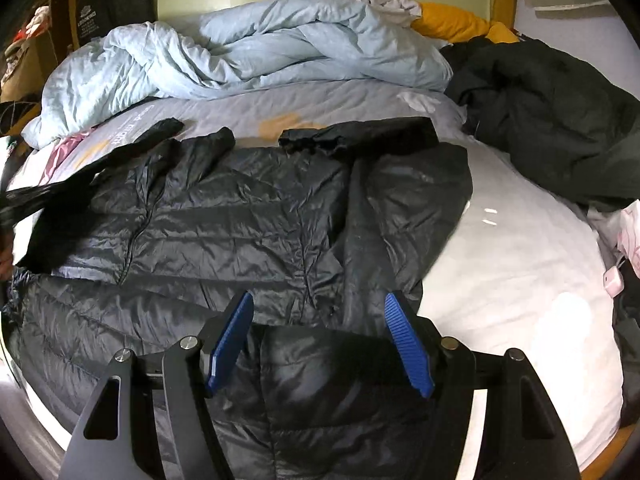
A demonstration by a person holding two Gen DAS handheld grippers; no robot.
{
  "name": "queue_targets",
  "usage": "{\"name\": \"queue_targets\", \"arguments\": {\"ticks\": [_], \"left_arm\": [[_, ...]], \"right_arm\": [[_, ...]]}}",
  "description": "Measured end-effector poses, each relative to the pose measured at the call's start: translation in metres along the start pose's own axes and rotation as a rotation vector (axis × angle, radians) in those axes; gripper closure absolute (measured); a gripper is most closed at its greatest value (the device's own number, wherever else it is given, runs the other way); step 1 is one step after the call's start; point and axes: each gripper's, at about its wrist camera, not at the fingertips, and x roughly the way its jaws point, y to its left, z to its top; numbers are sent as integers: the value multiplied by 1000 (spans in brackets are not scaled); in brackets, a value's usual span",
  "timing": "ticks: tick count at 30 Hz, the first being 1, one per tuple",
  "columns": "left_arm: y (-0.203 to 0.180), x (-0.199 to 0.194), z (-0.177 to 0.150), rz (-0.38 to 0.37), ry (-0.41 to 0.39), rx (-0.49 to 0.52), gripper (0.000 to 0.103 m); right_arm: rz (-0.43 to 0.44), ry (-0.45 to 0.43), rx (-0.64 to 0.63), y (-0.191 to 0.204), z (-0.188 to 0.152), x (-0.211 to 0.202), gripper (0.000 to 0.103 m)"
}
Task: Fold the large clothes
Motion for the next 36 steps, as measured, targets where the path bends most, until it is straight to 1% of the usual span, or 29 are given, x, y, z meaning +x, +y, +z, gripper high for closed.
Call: {"name": "queue_targets", "arguments": {"ticks": [3, 5, 8, 9, 11, 13, 14, 15, 16, 17, 19, 21, 22, 24, 26, 27, 28, 29, 31, 34, 36], "left_arm": [[-14, -33, -31, -72, 1, 60, 102], [-20, -50, -53, -123, 17, 83, 102], [-27, -63, -74, -186, 37, 100, 102], [-29, -67, -77, -180, 31, 106, 102], [-30, -69, -76, -122, -5, 114, 101], [-22, -63, -64, -74, -45, 81, 100], [-17, -58, -55, -59, -50, 60, 90], [-11, -52, -47, -44, -51, 45, 83], [-5, -45, -38, -20, -56, 28, 72], [2, -40, -32, -1, -59, 14, 66], [19, -30, -25, 20, -58, -34, 66], [35, -22, -29, 20, -44, -91, 63], [43, -18, -33, 25, -38, -106, 63], [54, -10, -38, 68, -39, -114, 63], [65, -6, -41, 119, -50, -119, 62], [70, -4, -42, 129, -49, -134, 59], [76, -1, -42, 124, -38, -156, 58], [82, 1, -42, 111, -24, -173, 58], [86, 7, -42, 112, 5, -198, 58], [89, 11, -44, 125, 21, -201, 57], [91, 13, -44, 137, 28, -199, 56]], "right_arm": [[-1, 0, -20, 5, -3, -1, 33], [2, 1, -32, 12, -5, -1, 33], [7, 6, -35, 21, -5, 1, 33], [13, 7, -34, 23, -4, 2, 33], [30, 17, -23, 30, 1, 4, 33], [58, 30, -16, 40, 7, 6, 33], [76, 33, -15, 46, 13, 5, 33], [89, 29, -12, 53, 18, 4, 33], [102, 22, -10, 60, 25, 2, 33], [122, 11, -11, 69, 36, 0, 33], [156, -11, -19, 87, 54, -5, 33], [186, -29, -36, 106, 75, -6, 33], [199, -34, -52, 118, 89, -4, 33], [223, -29, -82, 137, 113, 5, 33], [275, 7, -116, 157, 139, 25, 33], [295, 32, -124, 168, 152, 39, 33], [295, 54, -128, 181, 166, 55, 33], [286, 61, -130, 189, 171, 65, 33], [243, 68, -135, 210, 189, 100, 33], [241, 106, -117, 230, 207, 149, 33], [237, 125, -101, 235, 217, 176, 33]]}}
